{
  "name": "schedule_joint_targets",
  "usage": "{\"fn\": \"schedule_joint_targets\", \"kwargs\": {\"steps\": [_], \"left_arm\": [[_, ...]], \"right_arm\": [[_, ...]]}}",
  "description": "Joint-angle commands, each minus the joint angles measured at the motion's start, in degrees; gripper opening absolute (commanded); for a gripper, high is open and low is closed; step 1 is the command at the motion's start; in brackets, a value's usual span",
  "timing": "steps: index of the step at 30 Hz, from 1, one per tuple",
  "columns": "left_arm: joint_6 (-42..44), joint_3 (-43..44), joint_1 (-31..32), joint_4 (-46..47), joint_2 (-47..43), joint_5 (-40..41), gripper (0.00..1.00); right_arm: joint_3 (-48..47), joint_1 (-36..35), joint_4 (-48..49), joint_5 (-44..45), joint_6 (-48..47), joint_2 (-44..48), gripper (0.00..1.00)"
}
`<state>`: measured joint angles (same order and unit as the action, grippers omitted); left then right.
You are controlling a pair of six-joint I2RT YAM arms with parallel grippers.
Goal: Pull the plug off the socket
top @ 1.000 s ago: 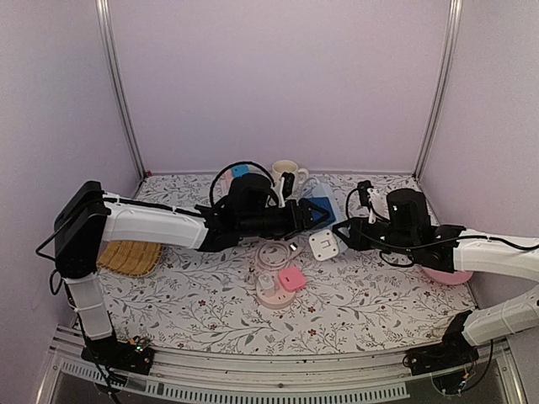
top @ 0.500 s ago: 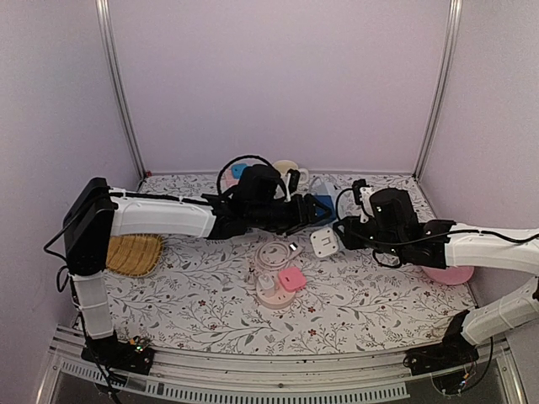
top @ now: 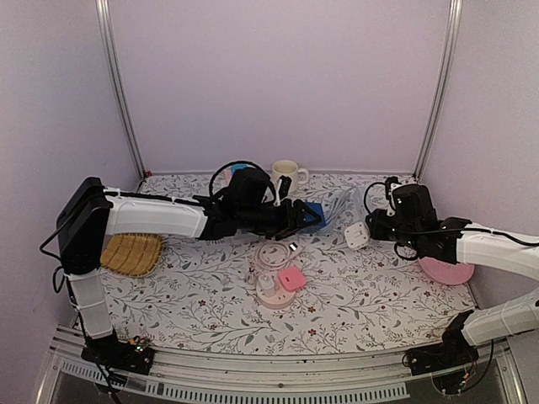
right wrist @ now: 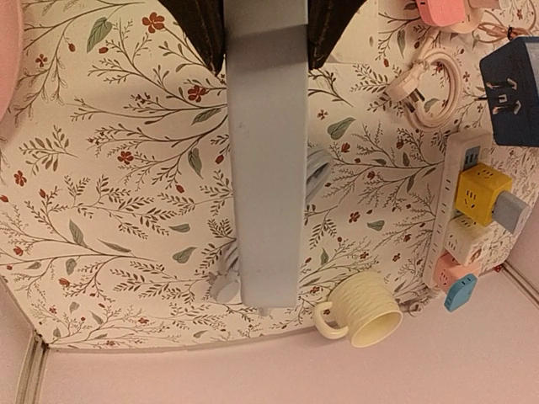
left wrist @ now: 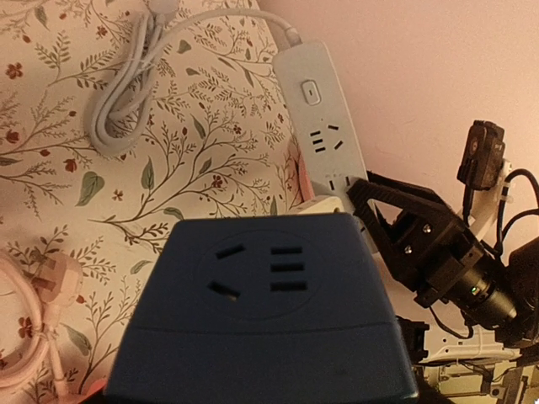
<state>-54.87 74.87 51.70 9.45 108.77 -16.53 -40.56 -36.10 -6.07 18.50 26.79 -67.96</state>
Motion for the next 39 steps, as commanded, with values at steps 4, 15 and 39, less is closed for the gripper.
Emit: {"fn": "schedule_joint_targets", "kwargs": {"steps": [4,15,39], "left_arm": [[5.03,1.62,-0.46,-4.88,-1.33,3.83,0.28],[18.64,19.14,-3.68,-23.66,13.48,9.11,0.35],[26.44,20.02,16.28,-24.24,18.76,6.15,0.46]], "right_arm": [[-0.53,0.08,3.45,3.58,0.60,2.95,0.02],[0.67,1.33,2.41,1.32,1.82,7.69,0.02],[2.58,1.62,-3.19,4.87,2.63,12.83,0.02]]}}
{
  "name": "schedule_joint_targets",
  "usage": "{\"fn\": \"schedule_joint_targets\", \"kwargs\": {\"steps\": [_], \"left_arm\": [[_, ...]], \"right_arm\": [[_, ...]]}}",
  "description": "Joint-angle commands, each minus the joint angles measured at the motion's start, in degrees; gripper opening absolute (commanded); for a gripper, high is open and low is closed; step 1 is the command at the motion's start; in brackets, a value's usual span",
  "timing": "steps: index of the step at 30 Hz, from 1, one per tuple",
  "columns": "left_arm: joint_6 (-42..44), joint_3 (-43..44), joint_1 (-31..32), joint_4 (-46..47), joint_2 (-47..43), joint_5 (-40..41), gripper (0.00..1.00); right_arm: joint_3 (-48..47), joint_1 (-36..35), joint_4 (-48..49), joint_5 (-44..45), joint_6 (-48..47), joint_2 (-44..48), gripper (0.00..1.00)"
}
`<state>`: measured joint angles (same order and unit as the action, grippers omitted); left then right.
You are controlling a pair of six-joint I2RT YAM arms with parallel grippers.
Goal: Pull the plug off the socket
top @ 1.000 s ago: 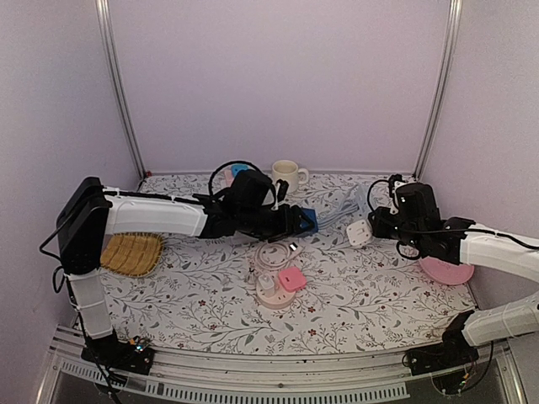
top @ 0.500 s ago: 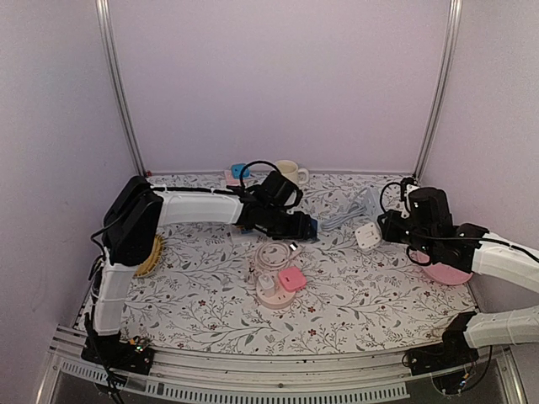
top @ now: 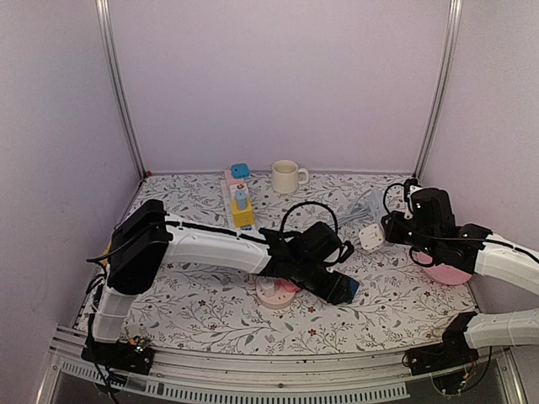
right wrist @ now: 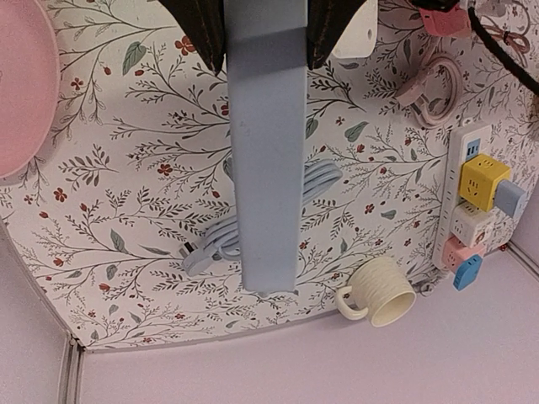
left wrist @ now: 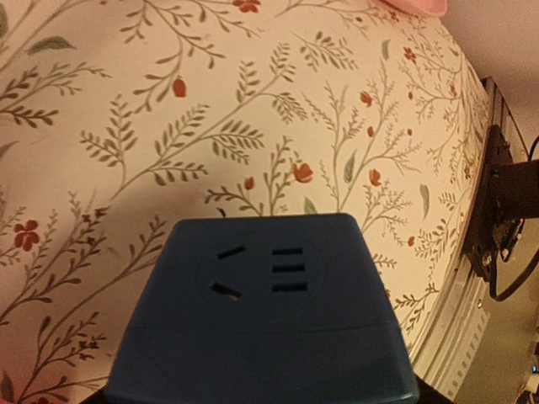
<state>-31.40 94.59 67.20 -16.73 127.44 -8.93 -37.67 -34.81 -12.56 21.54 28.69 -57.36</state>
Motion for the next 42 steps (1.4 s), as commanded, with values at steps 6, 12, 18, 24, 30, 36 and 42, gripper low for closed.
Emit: {"fn": "schedule_joint_targets", "kwargs": {"steps": [6,12,18,24,30,36,42], "left_arm": [[3.85,0.25,1.96,3.12,0.52,-2.50,0.67],[4.83,0.23,2.01,3.51,0.24,-3.07,0.87],[4.65,-1.57,1.91,5.48,-2.28,-2.93,0.93],[3.86,-4.32,1.24,7.82,-7.07,-3.46,0.91],[2.83,-8.49,0.32,10.52,-13.04,-3.59,0.88],[-7.37,-15.06,-4.73,18.81,-18.15,-8.02,0.73],[-18.30,-20.27,-9.16,30.51,-18.91,-13.99,0.66]], "right_arm": [[-0.16,0.35,3.22,1.74,1.10,2.11,0.02],[-0.70,0.30,3.24,1.49,1.09,1.37,0.02],[-0.76,0.35,3.24,1.31,0.97,1.28,0.02],[-0.89,0.27,3.39,0.01,0.78,1.49,0.02],[-0.67,0.33,4.38,-2.33,0.34,2.16,0.02],[-0.11,0.24,7.75,-6.71,0.94,2.60,0.02],[0.61,0.17,12.83,-12.41,3.11,2.61,0.02]]}}
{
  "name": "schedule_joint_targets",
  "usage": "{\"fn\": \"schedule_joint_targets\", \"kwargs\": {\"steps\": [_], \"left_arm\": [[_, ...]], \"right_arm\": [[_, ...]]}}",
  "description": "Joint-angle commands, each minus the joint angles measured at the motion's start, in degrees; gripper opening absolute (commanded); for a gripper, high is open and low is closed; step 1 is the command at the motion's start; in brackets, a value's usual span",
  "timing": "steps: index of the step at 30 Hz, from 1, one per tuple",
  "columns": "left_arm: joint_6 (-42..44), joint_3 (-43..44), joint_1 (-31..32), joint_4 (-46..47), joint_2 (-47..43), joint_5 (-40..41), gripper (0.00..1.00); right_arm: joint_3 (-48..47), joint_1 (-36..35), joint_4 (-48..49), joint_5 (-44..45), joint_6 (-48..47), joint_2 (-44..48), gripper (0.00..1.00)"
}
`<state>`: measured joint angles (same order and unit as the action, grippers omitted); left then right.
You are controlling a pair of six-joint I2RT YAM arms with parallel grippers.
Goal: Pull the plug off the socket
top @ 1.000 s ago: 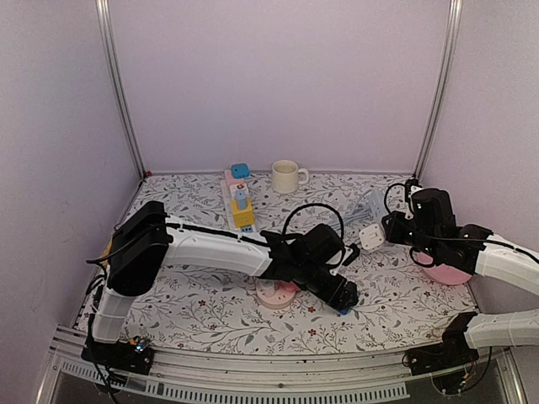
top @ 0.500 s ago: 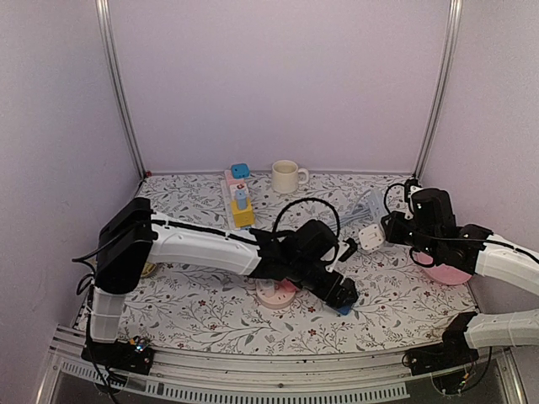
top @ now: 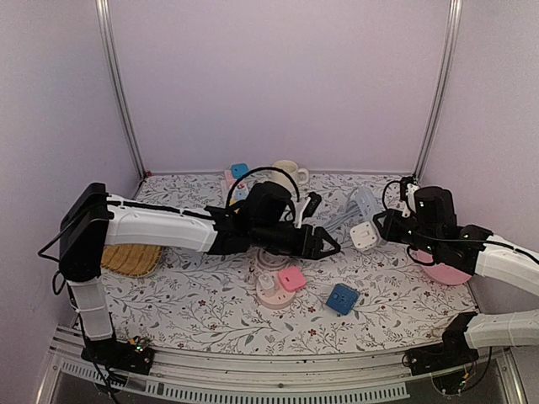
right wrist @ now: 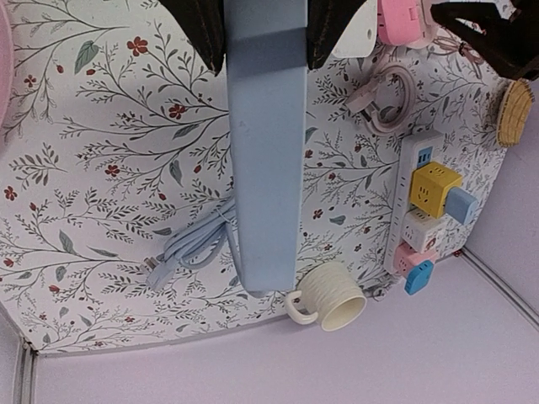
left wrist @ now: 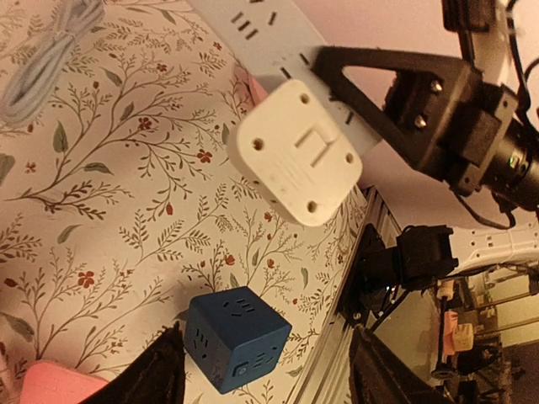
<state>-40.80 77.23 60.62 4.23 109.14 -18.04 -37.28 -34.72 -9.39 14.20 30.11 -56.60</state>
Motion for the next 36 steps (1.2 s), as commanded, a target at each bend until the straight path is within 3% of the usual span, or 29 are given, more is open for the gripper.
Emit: {"fn": "schedule_joint_targets", "kwargs": {"steps": [1,4,9,19,36], "left_arm": [[-10.11,-3.24,-2.93,11.30,-0.60,-5.44,0.68],[-12.62,-2.66,-3.36,14.43,-0.15,-5.90,0.78],[-16.57,-0.13,-3.47,15.85,1.85,-6.44,0.80],[-26.32,-1.19,-3.83,24.96,7.89,-10.62,0.66],[-28.56,-2.57,-3.21,31.84,6.51,-12.13,0.33]], "right_arm": [[0.45,0.05,10.42,-5.58,2.15,1.84,0.02],[0.96,0.05,12.87,-7.41,3.18,1.89,0.02],[1.96,-1.02,16.68,-7.35,4.30,2.60,0.02],[3.17,-4.24,22.89,-4.76,3.40,3.55,0.02],[5.31,-7.80,26.55,-0.75,-0.25,2.05,0.02]]}}
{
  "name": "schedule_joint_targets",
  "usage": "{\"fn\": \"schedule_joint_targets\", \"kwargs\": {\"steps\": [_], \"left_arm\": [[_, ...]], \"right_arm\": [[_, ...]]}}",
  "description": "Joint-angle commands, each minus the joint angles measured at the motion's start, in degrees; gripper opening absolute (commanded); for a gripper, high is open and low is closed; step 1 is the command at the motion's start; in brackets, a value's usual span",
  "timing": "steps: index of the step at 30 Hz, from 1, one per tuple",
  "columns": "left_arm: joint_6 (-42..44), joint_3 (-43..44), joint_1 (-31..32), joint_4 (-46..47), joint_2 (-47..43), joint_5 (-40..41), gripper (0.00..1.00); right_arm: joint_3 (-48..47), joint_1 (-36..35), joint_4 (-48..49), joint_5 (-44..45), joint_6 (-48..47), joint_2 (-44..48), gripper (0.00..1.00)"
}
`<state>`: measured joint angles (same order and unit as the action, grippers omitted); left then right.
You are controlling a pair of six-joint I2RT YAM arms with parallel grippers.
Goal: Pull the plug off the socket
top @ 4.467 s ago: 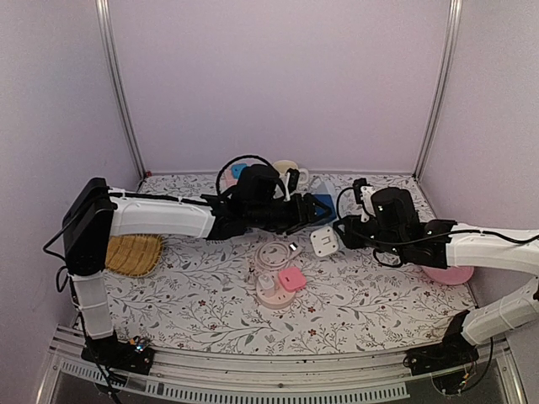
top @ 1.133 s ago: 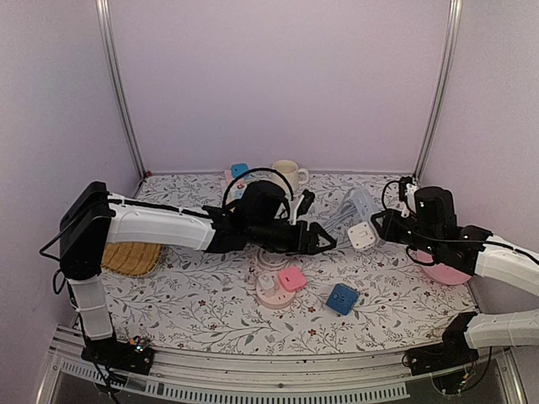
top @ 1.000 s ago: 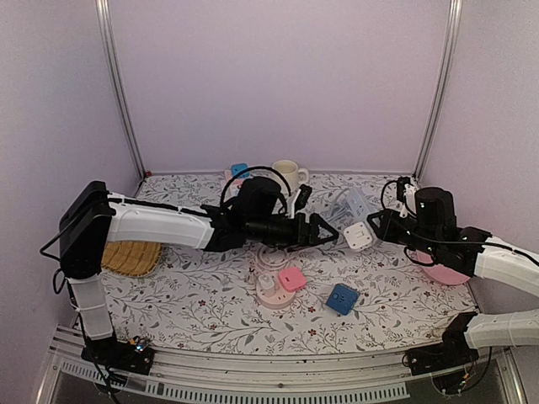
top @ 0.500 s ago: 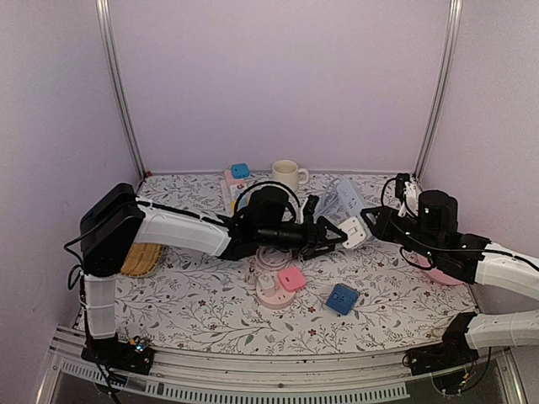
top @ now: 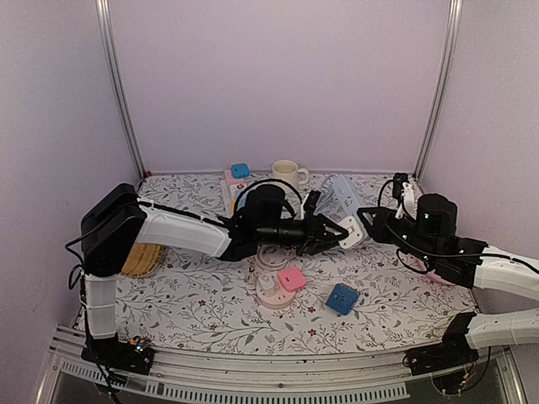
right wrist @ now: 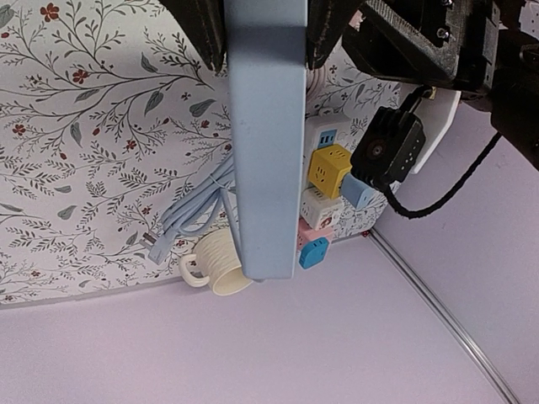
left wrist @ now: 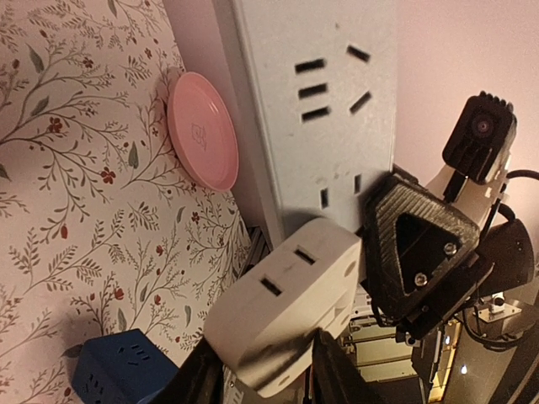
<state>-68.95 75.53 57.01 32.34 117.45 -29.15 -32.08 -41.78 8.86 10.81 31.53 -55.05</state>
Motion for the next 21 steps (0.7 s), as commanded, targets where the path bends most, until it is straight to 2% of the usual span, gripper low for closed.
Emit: {"fn": "schedule_joint_targets", "kwargs": {"steps": [1,8,16,21], "left_arm": [[-0.39,-1.01,0.44,3.92,-1.98,-0.94,0.32],[0.42,-2.56,0.40,4.66,-4.19,0.21,0.27],[1.12,0.31,0.43,0.44,-2.31,0.74,0.40],[0.74,0.96,0.43,0.73,-1.43,0.67,0.41]], "right_arm": [[0.23,-0.76,8.16,3.00,-1.76,0.35,0.02],[1.34,-0.89,7.32,5.65,-2.15,-0.06,0.02],[1.57,-1.10,7.39,5.52,-2.24,0.72,0.02],[1.37,-1.37,7.40,5.50,-2.52,0.54,0.02]]}}
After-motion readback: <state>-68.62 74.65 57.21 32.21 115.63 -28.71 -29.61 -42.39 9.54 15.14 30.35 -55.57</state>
